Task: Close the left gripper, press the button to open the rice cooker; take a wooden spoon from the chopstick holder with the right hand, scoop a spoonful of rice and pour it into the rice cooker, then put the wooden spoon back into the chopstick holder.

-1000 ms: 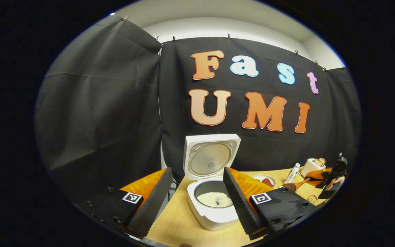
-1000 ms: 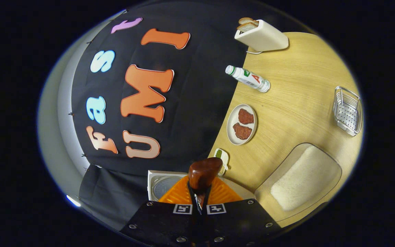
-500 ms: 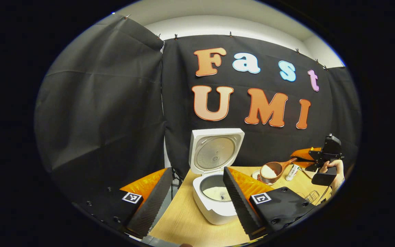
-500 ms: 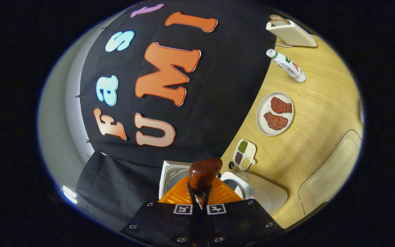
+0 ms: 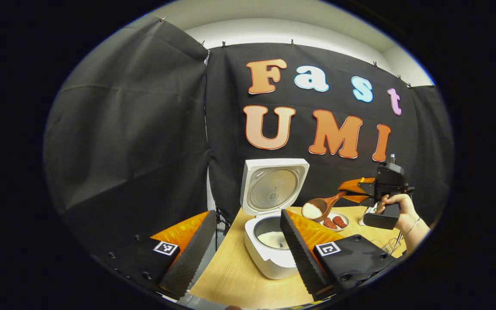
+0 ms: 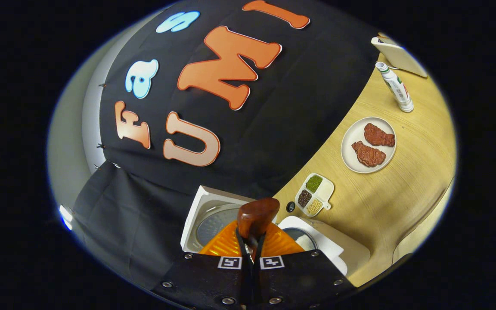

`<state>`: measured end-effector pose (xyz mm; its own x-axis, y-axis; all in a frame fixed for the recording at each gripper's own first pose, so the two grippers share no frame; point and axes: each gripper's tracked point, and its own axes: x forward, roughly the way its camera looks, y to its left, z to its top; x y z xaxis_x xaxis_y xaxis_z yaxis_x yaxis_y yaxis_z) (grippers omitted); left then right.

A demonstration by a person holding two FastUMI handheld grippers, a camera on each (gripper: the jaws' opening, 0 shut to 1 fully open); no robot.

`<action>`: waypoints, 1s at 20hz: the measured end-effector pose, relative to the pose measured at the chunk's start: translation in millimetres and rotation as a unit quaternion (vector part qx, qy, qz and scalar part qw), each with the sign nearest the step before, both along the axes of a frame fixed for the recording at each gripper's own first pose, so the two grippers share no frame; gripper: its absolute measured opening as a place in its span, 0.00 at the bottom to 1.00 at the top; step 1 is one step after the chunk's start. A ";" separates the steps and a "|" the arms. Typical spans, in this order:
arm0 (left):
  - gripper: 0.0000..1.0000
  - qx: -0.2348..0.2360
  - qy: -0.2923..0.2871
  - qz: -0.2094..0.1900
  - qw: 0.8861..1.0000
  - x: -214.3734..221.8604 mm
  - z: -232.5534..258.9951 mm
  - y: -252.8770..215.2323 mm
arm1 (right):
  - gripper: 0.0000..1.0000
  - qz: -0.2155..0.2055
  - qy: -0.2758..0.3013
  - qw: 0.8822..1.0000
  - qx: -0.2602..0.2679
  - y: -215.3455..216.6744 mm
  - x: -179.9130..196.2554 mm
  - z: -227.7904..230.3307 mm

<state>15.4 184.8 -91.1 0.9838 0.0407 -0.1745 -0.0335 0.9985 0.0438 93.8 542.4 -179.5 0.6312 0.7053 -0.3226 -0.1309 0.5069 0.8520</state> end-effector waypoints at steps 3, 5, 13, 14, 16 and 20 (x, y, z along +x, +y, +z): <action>1.00 0.002 0.000 0.003 1.000 1.0 -0.5 5.0 | 0.01 0.002 -0.016 0.999 -0.030 9.8 6.2 -6.3; 1.00 0.001 0.003 0.005 1.000 2.6 -1.9 7.5 | 0.01 0.005 -0.033 0.998 -0.050 13.1 9.7 -6.0; 1.00 0.004 0.006 0.011 1.000 8.4 -4.9 16.0 | 0.01 0.016 -0.100 0.989 -0.108 28.4 15.9 0.4; 1.00 0.004 0.006 0.012 1.000 8.4 -5.3 16.2 | 0.01 0.019 -0.108 0.987 -0.117 29.4 16.1 0.3; 1.00 0.001 0.006 0.011 1.000 8.0 -4.0 15.0 | 0.01 0.027 -0.120 0.984 -0.127 34.7 14.8 0.4; 1.00 0.001 0.005 0.011 1.000 9.2 -3.0 14.2 | 0.01 0.040 -0.151 0.977 -0.146 42.0 11.6 4.2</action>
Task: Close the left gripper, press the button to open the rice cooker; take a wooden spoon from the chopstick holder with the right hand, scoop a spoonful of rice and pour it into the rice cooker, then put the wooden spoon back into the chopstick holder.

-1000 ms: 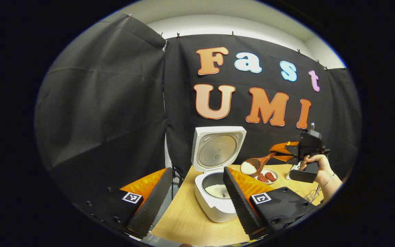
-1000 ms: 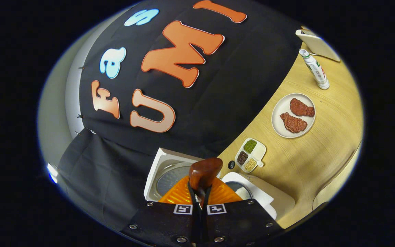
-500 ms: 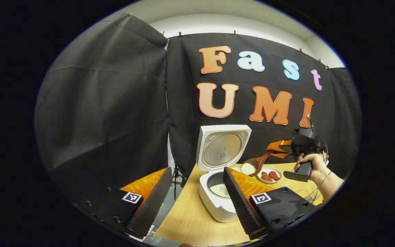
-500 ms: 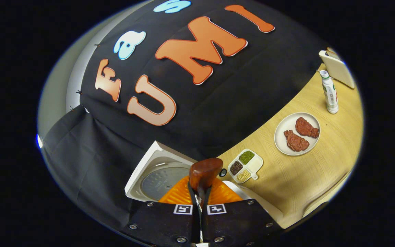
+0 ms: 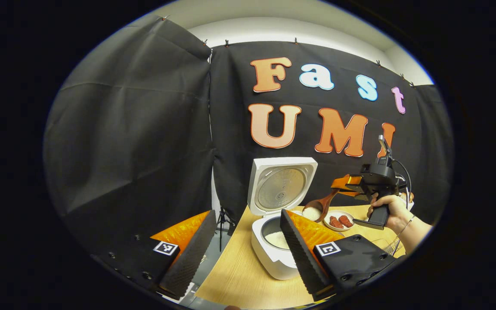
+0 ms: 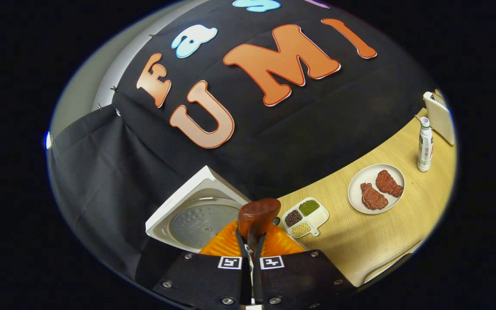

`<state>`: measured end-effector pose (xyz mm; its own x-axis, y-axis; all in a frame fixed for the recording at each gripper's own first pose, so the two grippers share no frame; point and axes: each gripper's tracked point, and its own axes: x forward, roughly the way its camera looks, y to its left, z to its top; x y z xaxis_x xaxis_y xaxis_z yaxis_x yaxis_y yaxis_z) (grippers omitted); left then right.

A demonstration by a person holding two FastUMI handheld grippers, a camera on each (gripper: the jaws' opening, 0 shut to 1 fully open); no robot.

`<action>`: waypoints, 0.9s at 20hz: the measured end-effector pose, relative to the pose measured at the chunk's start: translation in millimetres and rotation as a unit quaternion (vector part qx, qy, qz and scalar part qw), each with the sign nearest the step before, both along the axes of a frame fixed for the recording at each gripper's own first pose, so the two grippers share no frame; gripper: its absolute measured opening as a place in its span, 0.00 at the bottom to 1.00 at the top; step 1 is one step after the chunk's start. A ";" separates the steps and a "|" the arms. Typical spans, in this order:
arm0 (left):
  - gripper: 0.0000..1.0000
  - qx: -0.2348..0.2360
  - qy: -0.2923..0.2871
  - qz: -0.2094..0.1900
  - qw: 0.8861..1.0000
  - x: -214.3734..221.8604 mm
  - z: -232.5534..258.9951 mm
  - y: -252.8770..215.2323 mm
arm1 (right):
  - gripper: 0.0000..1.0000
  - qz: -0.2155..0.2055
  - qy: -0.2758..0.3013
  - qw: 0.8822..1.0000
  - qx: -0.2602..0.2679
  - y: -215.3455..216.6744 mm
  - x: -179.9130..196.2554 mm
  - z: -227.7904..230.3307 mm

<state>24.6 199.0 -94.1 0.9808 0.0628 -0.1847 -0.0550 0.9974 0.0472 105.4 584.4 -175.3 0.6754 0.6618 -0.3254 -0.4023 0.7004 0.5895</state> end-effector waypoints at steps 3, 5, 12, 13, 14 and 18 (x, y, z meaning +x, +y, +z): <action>1.00 0.001 -0.001 0.000 1.000 -1.2 0.3 -0.6 | 0.01 0.009 -0.020 1.000 -0.014 4.2 -0.8 3.5; 1.00 0.003 -0.001 0.001 1.000 -1.8 0.8 -0.4 | 0.01 0.012 -0.032 0.999 -0.021 4.9 0.0 6.5; 1.00 0.002 0.000 -0.003 1.000 -1.4 -0.6 -1.9 | 0.01 0.025 -0.065 0.997 -0.038 9.4 -4.8 15.1; 1.00 0.001 0.001 -0.003 1.000 -1.2 -0.7 -2.1 | 0.01 0.028 -0.073 0.996 -0.044 10.5 -6.0 15.4; 1.00 0.000 0.001 -0.004 1.000 -1.7 -1.5 -1.7 | 0.01 0.032 -0.076 0.995 -0.049 11.7 -7.4 15.4; 1.00 0.001 0.003 -0.007 1.000 -0.3 -3.6 -2.4 | 0.01 0.044 -0.101 0.992 -0.069 14.8 -12.5 20.1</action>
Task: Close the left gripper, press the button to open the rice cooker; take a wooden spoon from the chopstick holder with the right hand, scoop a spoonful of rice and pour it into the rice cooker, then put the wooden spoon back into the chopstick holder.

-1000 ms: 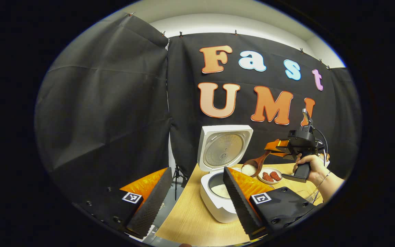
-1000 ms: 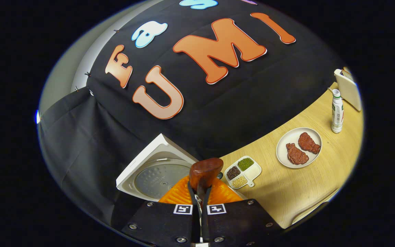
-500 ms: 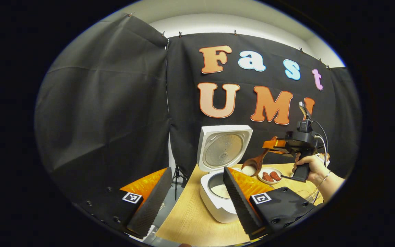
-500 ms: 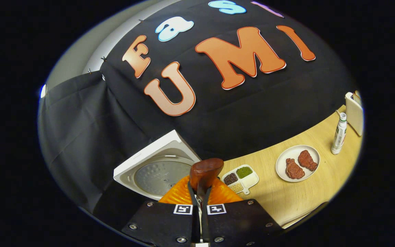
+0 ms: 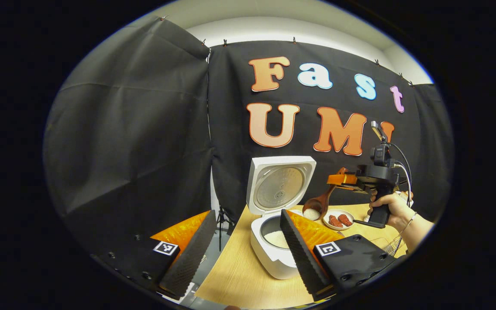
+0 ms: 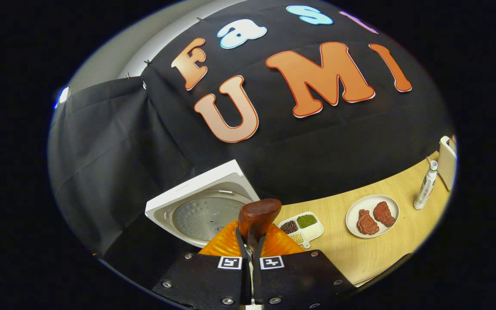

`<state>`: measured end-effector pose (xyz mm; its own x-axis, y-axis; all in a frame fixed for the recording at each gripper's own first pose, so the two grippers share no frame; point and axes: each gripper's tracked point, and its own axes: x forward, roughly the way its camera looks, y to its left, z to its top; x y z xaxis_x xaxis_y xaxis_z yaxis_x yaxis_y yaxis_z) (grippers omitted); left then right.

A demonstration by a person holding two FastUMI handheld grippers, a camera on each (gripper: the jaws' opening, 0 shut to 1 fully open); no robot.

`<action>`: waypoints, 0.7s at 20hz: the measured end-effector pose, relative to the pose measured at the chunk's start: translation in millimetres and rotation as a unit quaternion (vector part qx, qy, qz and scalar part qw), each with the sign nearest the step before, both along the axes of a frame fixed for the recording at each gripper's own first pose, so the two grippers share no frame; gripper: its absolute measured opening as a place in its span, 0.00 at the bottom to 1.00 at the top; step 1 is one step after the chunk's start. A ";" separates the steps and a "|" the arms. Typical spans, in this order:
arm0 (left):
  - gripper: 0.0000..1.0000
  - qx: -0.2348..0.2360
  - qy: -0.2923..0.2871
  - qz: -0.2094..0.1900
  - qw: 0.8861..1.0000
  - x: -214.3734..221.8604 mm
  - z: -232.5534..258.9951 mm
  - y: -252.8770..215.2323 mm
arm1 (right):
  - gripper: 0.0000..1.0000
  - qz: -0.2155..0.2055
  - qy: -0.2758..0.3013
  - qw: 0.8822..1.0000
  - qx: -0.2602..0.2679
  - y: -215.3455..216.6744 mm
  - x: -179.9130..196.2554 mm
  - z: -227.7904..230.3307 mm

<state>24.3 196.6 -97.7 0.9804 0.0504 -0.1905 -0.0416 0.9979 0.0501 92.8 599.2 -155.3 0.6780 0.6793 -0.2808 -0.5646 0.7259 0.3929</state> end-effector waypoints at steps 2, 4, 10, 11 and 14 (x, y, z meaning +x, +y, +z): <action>1.00 0.000 0.000 -0.001 1.000 0.7 0.0 0.6 | 0.01 0.007 -0.019 1.000 -0.012 2.0 -3.4 4.4; 1.00 -0.001 -0.001 -0.001 1.000 1.7 0.8 1.5 | 0.01 0.013 -0.041 0.999 -0.024 5.5 -6.3 8.9; 1.00 0.000 0.002 -0.001 1.000 3.5 -2.3 5.0 | 0.01 0.044 -0.105 0.991 -0.072 17.2 -21.0 13.5; 1.00 0.000 0.004 0.001 1.000 4.2 -3.8 6.4 | 0.01 0.048 -0.113 0.990 -0.077 19.9 -23.8 13.6; 1.00 -0.005 0.007 0.002 1.000 4.1 -6.2 7.9 | 0.01 0.059 -0.127 0.986 -0.085 26.4 -27.6 14.6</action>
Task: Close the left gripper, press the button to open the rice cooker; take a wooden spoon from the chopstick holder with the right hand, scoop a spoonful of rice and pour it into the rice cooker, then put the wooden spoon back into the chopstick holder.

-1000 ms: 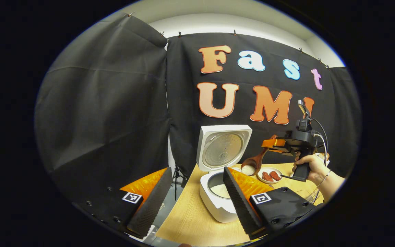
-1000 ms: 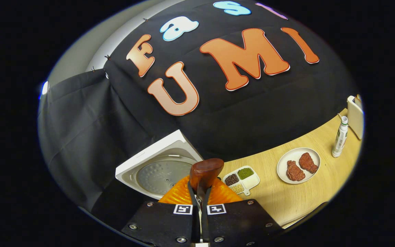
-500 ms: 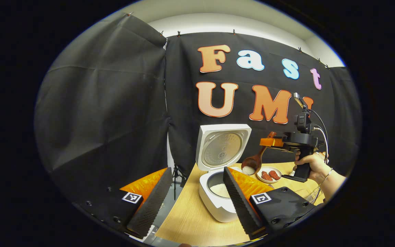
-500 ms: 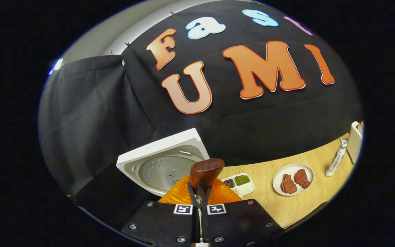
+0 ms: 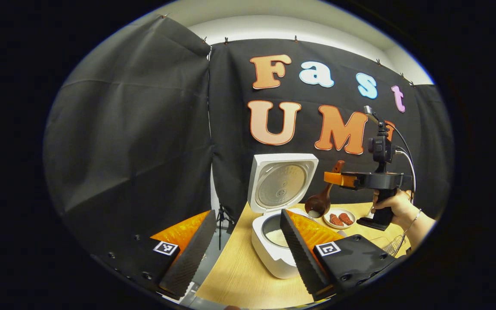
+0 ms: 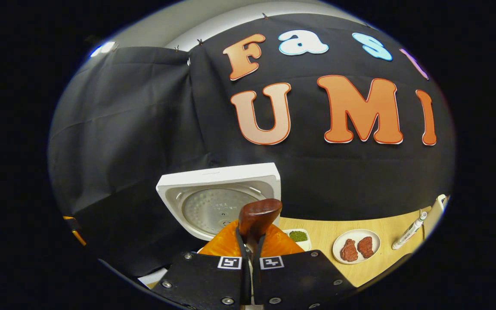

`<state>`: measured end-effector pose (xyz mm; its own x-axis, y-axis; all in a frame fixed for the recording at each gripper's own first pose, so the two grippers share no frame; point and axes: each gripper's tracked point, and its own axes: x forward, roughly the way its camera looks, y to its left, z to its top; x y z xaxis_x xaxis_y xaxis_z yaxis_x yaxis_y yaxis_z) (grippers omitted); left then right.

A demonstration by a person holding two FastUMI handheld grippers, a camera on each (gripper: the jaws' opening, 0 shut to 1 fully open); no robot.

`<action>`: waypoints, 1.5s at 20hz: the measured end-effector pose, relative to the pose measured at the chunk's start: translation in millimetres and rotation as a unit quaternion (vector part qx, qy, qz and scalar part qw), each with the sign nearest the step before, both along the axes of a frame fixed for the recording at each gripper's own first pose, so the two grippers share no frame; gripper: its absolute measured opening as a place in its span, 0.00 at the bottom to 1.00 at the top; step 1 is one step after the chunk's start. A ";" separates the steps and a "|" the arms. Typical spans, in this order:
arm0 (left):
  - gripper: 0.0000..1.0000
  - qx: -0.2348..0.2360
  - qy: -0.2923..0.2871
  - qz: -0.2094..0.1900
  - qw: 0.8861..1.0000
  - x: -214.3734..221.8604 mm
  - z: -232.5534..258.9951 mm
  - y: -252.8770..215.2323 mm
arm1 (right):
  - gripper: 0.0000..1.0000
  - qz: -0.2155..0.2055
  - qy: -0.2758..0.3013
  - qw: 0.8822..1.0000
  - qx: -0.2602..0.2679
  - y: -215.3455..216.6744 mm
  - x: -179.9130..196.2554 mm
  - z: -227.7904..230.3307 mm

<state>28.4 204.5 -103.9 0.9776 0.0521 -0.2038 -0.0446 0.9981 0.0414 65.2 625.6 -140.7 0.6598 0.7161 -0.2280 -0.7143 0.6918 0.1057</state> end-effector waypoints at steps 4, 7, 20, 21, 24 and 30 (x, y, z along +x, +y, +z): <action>1.00 -0.001 -0.001 0.000 1.000 -0.9 -0.5 1.6 | 0.01 0.009 -0.021 1.000 -0.014 4.1 -5.2 3.4; 1.00 -0.003 0.001 0.001 1.000 0.0 -1.4 2.3 | 0.01 0.014 -0.040 0.999 -0.029 7.6 -8.3 1.4; 1.00 0.001 -0.002 -0.011 1.000 5.3 2.0 -18.4 | 0.01 0.011 0.003 1.000 0.001 -18.5 -3.7 -3.6; 1.00 0.001 -0.002 -0.014 1.000 7.0 3.3 -22.4 | 0.01 0.002 0.023 1.000 0.021 -25.8 0.2 -0.1; 1.00 -0.003 -0.001 -0.027 1.000 9.1 2.1 -36.6 | 0.01 -0.015 0.070 0.994 0.080 -49.2 9.5 13.9; 1.00 -0.007 -0.003 -0.049 0.999 14.1 0.0 -60.5 | 0.01 -0.089 0.118 0.978 0.149 -140.6 40.0 29.3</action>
